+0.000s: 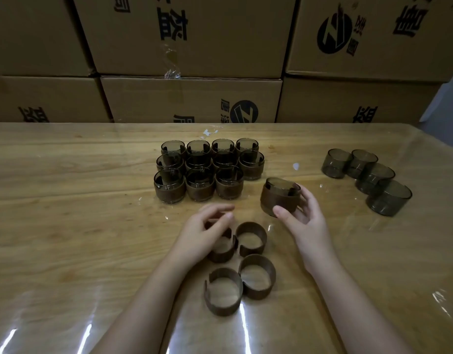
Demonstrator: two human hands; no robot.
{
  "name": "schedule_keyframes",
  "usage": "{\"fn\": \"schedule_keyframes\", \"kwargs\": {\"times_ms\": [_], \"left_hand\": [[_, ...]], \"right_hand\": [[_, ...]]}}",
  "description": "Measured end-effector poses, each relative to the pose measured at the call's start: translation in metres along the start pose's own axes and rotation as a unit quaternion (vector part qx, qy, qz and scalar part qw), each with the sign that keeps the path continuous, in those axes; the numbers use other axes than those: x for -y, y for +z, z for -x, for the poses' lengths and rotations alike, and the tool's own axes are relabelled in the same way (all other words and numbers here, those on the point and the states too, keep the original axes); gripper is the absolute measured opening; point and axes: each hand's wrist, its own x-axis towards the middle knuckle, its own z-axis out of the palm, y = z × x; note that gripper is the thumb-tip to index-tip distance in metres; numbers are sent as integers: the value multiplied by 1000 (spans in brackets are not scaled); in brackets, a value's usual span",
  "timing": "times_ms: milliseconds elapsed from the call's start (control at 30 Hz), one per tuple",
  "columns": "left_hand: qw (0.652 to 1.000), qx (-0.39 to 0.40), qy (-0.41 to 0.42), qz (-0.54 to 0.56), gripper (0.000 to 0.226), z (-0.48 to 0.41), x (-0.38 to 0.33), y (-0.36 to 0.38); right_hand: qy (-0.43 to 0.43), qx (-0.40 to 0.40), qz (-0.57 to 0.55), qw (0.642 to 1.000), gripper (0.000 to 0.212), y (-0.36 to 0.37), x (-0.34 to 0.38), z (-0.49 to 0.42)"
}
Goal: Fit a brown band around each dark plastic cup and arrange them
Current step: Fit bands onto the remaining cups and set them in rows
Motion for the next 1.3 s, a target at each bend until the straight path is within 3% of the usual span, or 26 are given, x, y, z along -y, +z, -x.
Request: {"fn": "schedule_keyframes", "kwargs": {"times_ms": [100,433,667,933,1100,1300], "left_hand": [[997,54,7,-57,23,0,4,6],[996,41,11,-76,24,-1,6,7],[997,39,17,-65,31,-2,7,7],[997,38,17,-70,30,-2,5,7],[996,38,21,-74,33,-3,5,7],[997,35,24,-72,26,-3,6,7]], "right_hand": [[21,-17,14,1000,64,-5,-9,-6],[30,-33,34,998,68,7,-20,-33],[19,1,150,989,71,18,-24,-64],[1,21,156,988,67,16,-30,-68],[-16,20,240,970,45,22,-32,-73],[-30,-5,358,933,68,26,-33,-73]]}}
